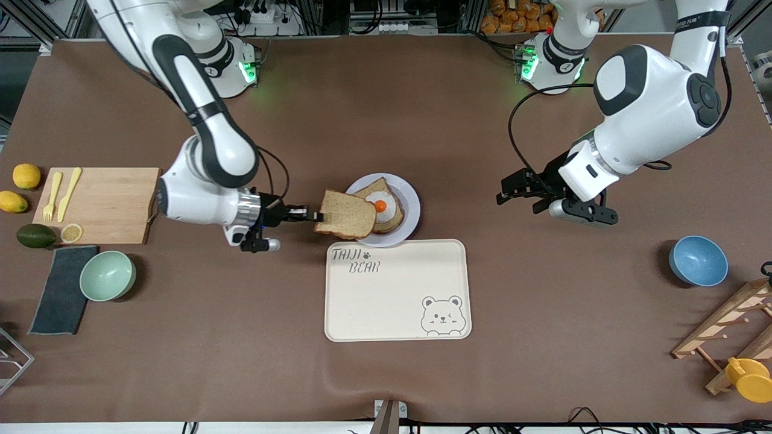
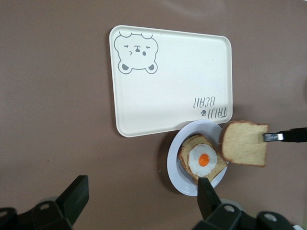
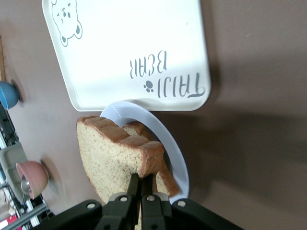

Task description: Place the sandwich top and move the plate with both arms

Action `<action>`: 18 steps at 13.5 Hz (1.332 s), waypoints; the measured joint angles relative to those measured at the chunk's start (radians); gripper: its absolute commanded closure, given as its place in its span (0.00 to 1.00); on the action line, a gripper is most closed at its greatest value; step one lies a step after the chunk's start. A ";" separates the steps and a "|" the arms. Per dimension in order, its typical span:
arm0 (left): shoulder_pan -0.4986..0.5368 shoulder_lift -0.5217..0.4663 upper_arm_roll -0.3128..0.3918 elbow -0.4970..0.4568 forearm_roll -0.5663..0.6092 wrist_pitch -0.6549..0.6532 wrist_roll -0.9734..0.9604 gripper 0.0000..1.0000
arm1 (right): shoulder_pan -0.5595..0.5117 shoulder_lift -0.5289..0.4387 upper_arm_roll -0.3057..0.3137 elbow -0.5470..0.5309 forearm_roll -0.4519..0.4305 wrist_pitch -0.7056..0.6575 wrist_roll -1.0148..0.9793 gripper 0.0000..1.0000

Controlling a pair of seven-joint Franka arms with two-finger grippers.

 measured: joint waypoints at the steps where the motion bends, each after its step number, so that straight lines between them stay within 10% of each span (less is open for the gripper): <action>1: 0.001 -0.007 0.000 0.000 -0.006 -0.004 0.001 0.00 | 0.025 0.002 0.000 -0.012 0.021 0.025 0.000 1.00; 18: 0.026 -0.008 -0.022 -0.039 -0.071 0.015 0.139 0.00 | 0.156 0.034 0.000 -0.062 0.166 0.177 0.000 1.00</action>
